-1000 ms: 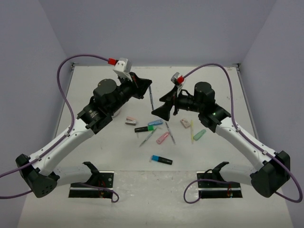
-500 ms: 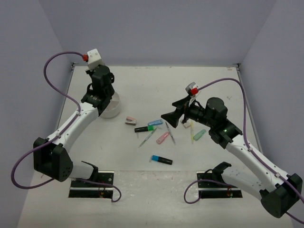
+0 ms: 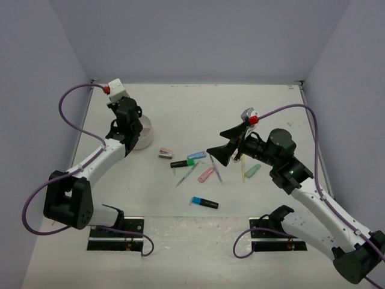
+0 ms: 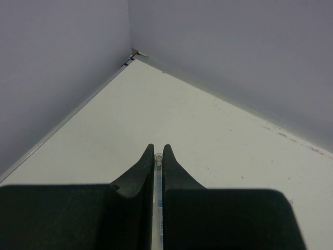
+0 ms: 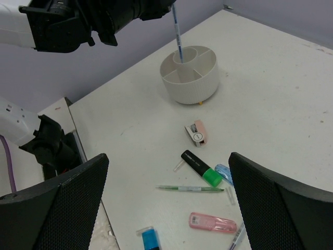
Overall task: Sort the stationery into containers
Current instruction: Place the pen in the storage box, then pick up the pen from the center of the board.
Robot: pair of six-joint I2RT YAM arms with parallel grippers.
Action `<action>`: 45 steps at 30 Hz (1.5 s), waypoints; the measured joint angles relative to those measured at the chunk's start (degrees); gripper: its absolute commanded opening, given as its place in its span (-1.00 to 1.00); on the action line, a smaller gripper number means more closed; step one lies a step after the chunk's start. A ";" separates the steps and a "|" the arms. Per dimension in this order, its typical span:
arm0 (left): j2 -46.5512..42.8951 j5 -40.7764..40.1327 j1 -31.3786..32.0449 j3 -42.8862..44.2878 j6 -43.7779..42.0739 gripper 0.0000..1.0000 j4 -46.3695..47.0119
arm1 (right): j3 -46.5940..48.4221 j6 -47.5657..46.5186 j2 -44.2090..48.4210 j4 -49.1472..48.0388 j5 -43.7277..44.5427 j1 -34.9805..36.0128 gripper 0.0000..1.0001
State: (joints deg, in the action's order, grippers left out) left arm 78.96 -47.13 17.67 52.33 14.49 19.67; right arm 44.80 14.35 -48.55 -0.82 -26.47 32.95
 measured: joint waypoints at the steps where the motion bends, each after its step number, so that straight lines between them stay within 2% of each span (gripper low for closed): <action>1: 0.02 -0.02 -0.18 -0.38 0.12 -0.90 0.67 | -0.02 0.11 0.13 0.03 -0.20 0.00 0.98; 3: 0.13 -0.02 -0.50 -0.51 0.72 -0.46 1.46 | -0.03 0.21 0.27 0.01 -0.42 0.00 0.97; 5: 0.26 -0.02 -0.72 -0.47 2.05 0.16 1.63 | -0.05 0.31 0.32 0.07 -0.61 0.00 0.97; 6: 0.35 0.01 -0.79 -0.47 2.99 0.39 1.48 | -0.05 0.42 0.32 0.08 -0.66 0.00 0.97; 10: 0.51 1.14 -0.81 -0.49 6.04 0.57 -0.62 | -0.04 0.68 0.27 1.00 -0.61 0.00 0.97; 14: -0.01 4.50 -0.81 -0.27 8.97 0.97 -5.32 | 0.35 1.00 -0.25 6.03 0.48 0.01 0.97; 17: -2.00 8.35 -0.80 1.37 11.97 1.00 -12.40 | 1.97 2.06 -1.34 12.55 4.59 0.03 0.98; 19: -3.81 11.54 -0.80 3.34 14.18 1.00 -17.64 | 3.67 3.25 -2.95 17.01 9.14 0.06 0.87; 21: -6.08 16.34 -0.83 5.65 16.63 1.00 -22.65 | 6.48 4.83 -6.56 22.89 15.06 0.09 0.61; 24: -10.21 24.71 -0.79 7.97 18.79 1.00 -27.49 | 10.21 6.10 -15.37 29.17 21.68 0.09 -0.11; 26: -12.08 29.79 -0.53 9.22 18.93 1.00 -30.26 | 10.65 6.68 -21.91 32.04 24.21 0.23 -0.26; 29: -13.06 35.24 0.35 10.67 18.00 1.00 -34.29 | 10.78 7.08 -30.45 36.04 26.92 0.65 -0.27; 32: -13.45 37.98 2.47 10.90 15.24 1.00 -39.79 | 11.35 7.12 -34.79 38.43 28.22 1.44 -0.30; 37: -15.88 37.88 7.62 10.67 10.50 1.00 -48.05 | 14.95 7.07 -39.69 38.55 28.65 2.30 -0.36; 45: -20.58 36.62 8.22 3.95 7.23 1.00 -51.08 | 17.48 6.99 -46.64 37.57 28.60 3.75 -0.43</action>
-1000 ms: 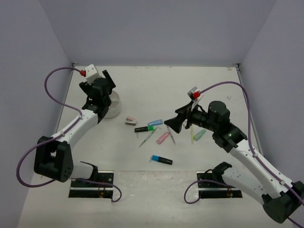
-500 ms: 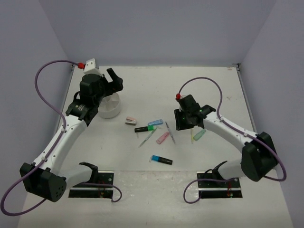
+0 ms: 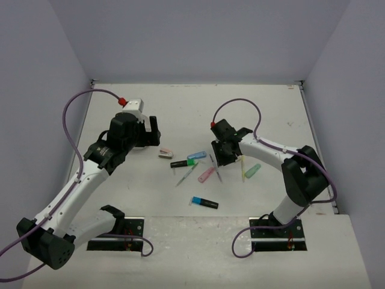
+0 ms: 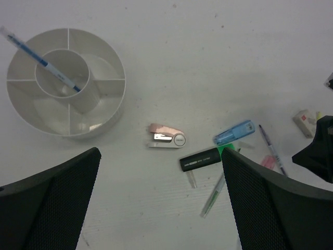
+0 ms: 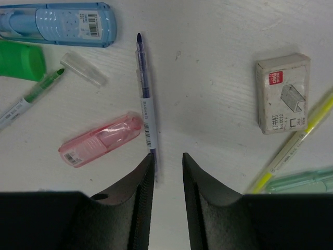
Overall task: Sort the stationery into containers
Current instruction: Pick up the pen from the center of the board.
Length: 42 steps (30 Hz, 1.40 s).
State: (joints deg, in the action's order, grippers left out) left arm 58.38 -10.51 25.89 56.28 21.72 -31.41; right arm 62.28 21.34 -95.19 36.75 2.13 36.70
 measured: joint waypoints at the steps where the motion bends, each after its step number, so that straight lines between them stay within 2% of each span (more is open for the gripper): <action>1: 0.10 -0.09 0.00 -0.94 -0.15 1.00 -0.09 | 0.21 -0.02 -0.43 0.03 -0.01 0.19 -0.44; 7: 0.76 -0.69 0.00 -4.08 -0.90 1.00 -0.85 | 2.32 -0.32 -3.30 -0.51 -0.06 1.42 -0.46; 10: 0.85 -0.87 0.00 -4.60 -1.45 1.00 -0.89 | 2.41 -0.35 -4.48 -0.85 -0.10 1.74 -0.57; 21: 0.87 -0.13 0.58 -4.66 -2.79 1.00 -0.84 | 2.41 -0.35 -8.35 -1.71 0.20 1.86 -0.61; 25: 1.09 0.87 0.80 -4.12 -3.10 1.00 -0.90 | 2.54 -0.32 -8.67 -1.97 0.22 1.86 -0.98; 31: 7.24 4.84 1.67 3.97 -5.95 1.00 -1.76 | 2.14 0.32 -8.20 -2.13 0.54 1.86 -1.00; 36: 19.59 6.95 5.02 14.80 -10.99 1.00 -1.39 | -1.12 1.50 2.51 -0.08 2.01 0.56 -1.00; 42: 36.49 4.54 14.67 23.73 -23.32 0.99 -1.90 | -0.87 1.80 25.69 0.77 4.59 -2.35 -1.00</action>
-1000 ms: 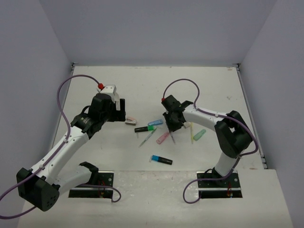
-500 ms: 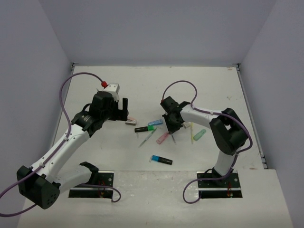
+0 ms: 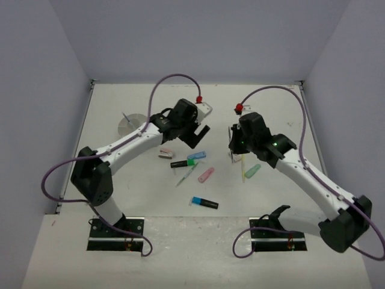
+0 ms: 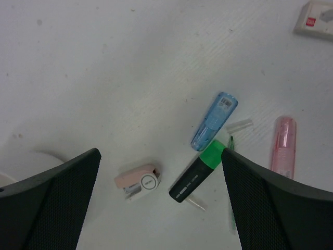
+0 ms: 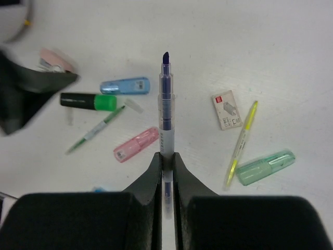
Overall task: Sort the stationery into containers
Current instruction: Pick up the pen from the center of the board, then close the pen cap on the pen.
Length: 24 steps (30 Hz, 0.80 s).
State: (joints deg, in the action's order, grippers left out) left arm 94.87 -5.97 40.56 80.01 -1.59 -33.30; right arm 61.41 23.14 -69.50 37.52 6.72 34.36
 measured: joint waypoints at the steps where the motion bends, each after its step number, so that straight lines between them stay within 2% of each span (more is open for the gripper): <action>1: 2.38 -1.11 2.07 0.97 -2.94 0.97 0.01 | 0.20 -0.01 3.53 0.38 0.23 -0.30 -1.00; 3: 6.10 -2.63 6.33 1.69 -8.99 0.81 0.61 | 0.39 -0.14 8.61 0.92 0.46 -0.56 -1.00; 5: 7.77 -0.96 9.18 1.74 -14.11 0.55 0.49 | 0.38 -0.27 12.01 1.73 1.01 -0.74 -1.00; 7: 8.54 2.51 10.69 2.16 -18.36 0.18 0.03 | 0.20 -0.38 14.14 2.44 1.48 -1.01 -1.00; 10: 9.64 7.34 10.53 4.74 -22.67 -0.03 -0.79 | -0.99 -0.71 15.91 3.94 1.82 -1.85 -1.00; 13: 11.74 9.96 9.98 6.82 -25.26 -0.16 -0.69 | -2.33 -0.99 17.82 5.42 2.30 -2.32 -1.00; 18: 15.07 12.98 9.70 5.75 -27.08 -0.17 -0.76 | -2.82 -1.31 21.39 6.68 2.90 -2.54 -1.00; 23: 15.15 14.78 9.70 2.02 -29.29 -0.33 -0.77 | -2.82 -1.41 23.02 7.54 3.16 -2.57 -1.00; 24: 15.15 15.03 9.70 1.69 -29.75 -0.42 -0.76 | -2.82 -1.45 23.34 7.75 3.20 -2.57 -1.00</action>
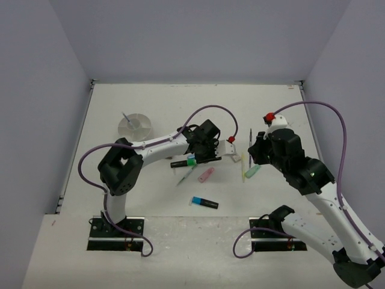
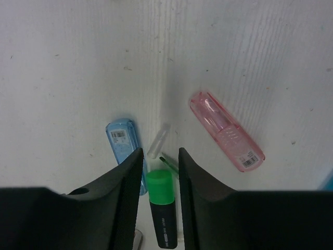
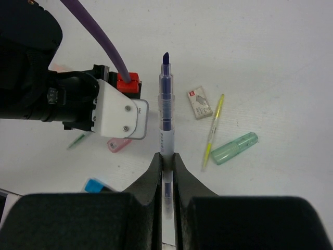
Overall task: Sort the stationery into containers
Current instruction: Close the pen cap on the pen.
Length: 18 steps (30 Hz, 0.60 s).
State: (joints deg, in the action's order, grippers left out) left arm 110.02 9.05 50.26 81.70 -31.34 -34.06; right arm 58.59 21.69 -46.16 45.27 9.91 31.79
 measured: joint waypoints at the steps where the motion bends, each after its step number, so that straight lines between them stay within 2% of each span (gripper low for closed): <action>1: 0.00 0.37 0.00 -0.23 -0.49 -0.51 0.17 | 0.00 -0.05 0.45 0.17 0.00 0.00 -1.00; 4: 0.02 1.53 -0.15 -0.92 -1.85 -0.61 0.64 | 0.00 -0.19 1.86 0.42 -0.03 0.00 -1.00; 12: 2.77 1.65 -0.38 -3.02 -4.57 -0.45 1.99 | 0.00 -0.50 3.11 0.64 -0.35 0.00 -1.00; 18: 4.10 1.56 -1.28 -3.20 -5.35 -0.41 2.81 | 0.00 -1.02 3.09 0.64 -0.46 -0.04 -1.00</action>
State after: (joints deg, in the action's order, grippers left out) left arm 114.12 10.61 48.98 78.50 -36.69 -31.25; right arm 58.59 20.68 -43.07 45.91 9.46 31.75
